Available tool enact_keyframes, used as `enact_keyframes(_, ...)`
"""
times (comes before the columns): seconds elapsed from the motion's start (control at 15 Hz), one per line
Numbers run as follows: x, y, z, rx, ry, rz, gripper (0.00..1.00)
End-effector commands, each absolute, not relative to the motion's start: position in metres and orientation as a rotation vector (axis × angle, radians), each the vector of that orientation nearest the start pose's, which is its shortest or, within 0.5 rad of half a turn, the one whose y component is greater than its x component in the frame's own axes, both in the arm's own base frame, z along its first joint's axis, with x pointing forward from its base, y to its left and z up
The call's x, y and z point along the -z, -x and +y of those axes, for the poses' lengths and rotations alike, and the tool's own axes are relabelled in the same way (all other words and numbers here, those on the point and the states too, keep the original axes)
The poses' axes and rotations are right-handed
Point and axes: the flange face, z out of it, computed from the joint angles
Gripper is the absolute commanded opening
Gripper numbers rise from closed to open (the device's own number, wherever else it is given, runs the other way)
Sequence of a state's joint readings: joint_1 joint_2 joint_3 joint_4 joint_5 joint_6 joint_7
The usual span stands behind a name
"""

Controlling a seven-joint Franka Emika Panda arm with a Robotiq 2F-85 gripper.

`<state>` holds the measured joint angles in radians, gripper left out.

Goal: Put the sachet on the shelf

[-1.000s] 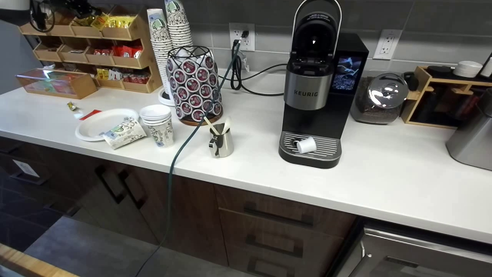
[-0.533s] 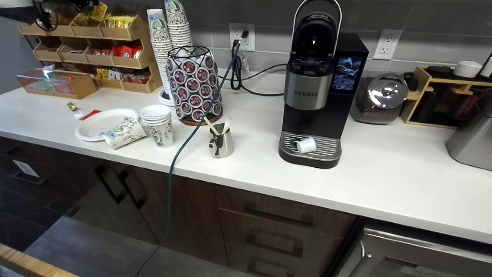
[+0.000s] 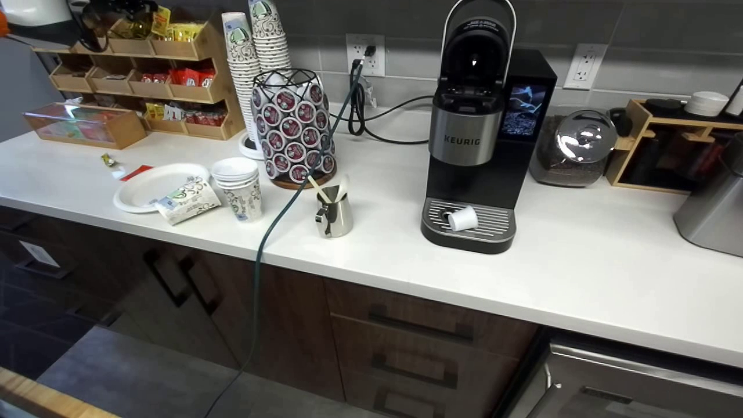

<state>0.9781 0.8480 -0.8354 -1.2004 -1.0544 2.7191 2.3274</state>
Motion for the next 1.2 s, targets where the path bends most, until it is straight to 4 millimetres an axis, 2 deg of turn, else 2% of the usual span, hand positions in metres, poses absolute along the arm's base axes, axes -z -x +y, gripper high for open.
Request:
enact_keyframes(0.0, -0.443, -0.707, 0.375, 1.884, 2.106, 0.914, 0.4)
enact_keyframes(0.33, -0.465, -0.689, 0.344, 1.65, 2.238, 0.996, 0.78)
enact_keyframes(0.53, -0.479, -0.672, 0.325, 1.481, 2.207, 1.025, 0.99)
enact_keyframes(0.8, -0.493, -0.632, 0.303, 1.3, 2.08, 0.91, 1.0)
enact_keyframes(0.93, -0.491, -0.611, 0.299, 1.181, 2.072, 0.931, 1.0)
enact_keyframes(1.13, -0.473, -0.58, 0.286, 1.052, 2.103, 1.025, 1.0)
